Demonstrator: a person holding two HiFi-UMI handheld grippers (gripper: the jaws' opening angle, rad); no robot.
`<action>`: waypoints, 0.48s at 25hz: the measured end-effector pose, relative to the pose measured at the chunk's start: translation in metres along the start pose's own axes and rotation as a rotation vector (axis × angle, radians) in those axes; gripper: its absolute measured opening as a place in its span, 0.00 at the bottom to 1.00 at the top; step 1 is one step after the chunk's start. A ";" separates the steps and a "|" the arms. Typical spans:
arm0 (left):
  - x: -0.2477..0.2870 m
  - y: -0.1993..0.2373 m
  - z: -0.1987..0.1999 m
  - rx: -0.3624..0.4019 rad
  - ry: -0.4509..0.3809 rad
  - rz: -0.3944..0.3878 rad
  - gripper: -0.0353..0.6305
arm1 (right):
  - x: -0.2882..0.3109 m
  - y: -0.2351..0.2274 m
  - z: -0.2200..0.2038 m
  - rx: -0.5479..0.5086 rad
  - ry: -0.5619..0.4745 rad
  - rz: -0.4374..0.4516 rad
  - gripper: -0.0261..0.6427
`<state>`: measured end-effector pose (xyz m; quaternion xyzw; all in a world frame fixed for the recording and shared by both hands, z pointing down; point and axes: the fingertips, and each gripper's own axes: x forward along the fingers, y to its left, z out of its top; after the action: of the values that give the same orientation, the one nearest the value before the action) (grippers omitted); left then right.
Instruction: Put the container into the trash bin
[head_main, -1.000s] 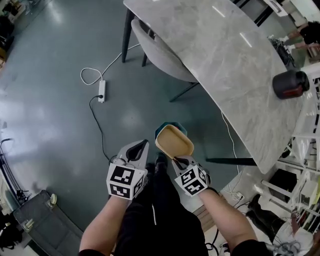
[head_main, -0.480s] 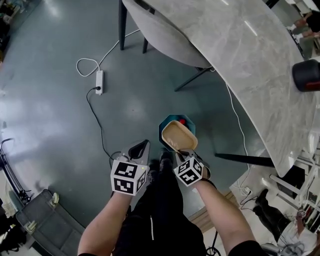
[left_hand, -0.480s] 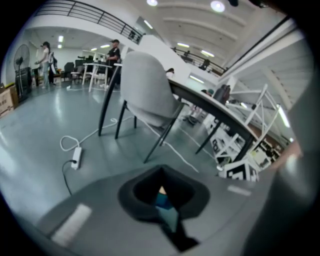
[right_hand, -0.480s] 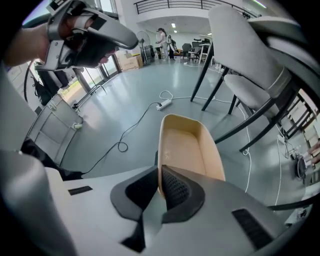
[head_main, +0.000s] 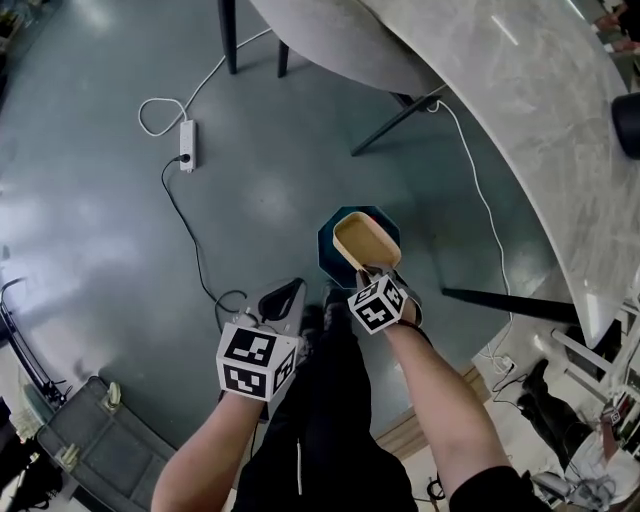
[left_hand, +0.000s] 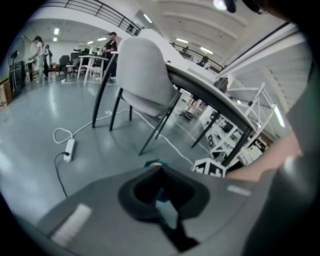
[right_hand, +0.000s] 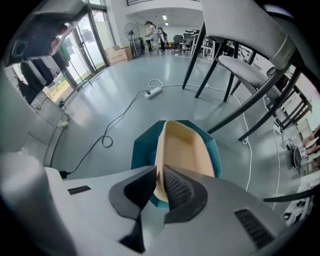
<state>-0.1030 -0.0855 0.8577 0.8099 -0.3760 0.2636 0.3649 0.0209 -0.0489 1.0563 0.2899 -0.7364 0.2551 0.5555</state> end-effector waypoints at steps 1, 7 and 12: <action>0.001 0.000 -0.004 0.000 0.004 0.002 0.06 | 0.004 0.000 -0.001 0.000 0.004 0.010 0.10; -0.005 -0.008 -0.002 -0.015 -0.003 0.002 0.06 | -0.015 0.005 -0.008 0.070 -0.009 0.054 0.20; -0.024 -0.025 0.030 -0.015 -0.054 -0.007 0.06 | -0.062 0.010 -0.011 0.088 -0.043 0.055 0.19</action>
<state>-0.0930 -0.0876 0.8134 0.8154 -0.3847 0.2374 0.3616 0.0348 -0.0249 0.9985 0.2992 -0.7441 0.2958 0.5190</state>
